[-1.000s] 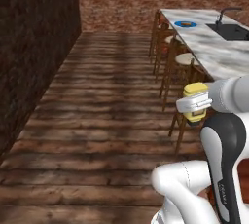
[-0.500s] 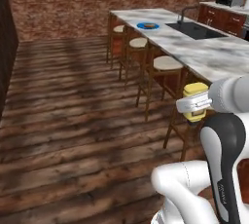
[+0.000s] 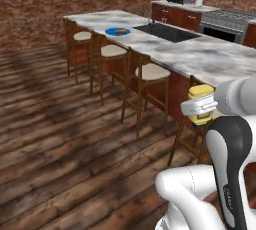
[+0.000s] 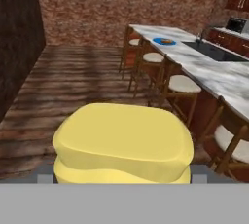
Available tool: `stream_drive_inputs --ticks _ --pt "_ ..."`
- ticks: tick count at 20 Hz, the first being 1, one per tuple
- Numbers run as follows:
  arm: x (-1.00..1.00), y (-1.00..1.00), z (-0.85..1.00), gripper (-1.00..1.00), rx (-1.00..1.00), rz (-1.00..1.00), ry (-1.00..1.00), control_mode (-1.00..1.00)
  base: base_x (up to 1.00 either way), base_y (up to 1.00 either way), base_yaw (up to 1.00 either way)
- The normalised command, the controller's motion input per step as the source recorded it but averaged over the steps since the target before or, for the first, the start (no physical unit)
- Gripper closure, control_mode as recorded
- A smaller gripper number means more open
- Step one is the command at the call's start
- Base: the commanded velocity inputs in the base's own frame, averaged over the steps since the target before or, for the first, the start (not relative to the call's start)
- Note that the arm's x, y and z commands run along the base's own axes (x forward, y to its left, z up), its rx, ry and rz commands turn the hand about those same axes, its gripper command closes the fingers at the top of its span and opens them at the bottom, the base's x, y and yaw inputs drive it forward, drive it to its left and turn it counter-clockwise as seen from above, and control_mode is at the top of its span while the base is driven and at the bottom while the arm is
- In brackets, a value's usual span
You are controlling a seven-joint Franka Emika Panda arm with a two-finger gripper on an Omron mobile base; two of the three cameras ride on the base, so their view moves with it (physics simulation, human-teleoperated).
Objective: Move the hot dog bun to the plate on the dining table and place the condiment next to that plate. Then navigate to the fridge and take the sausage and place it on the plate as well.
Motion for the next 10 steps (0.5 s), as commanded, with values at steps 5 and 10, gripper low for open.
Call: stream_drive_inputs --ticks 5,10 --pt "0.0 0.0 0.0 1.0 0.0 0.0 0.0 1.0 1.0 1.0 -0.5" --pt "0.0 0.0 0.0 1.0 0.0 0.0 0.0 1.0 0.97 1.0 -0.49"
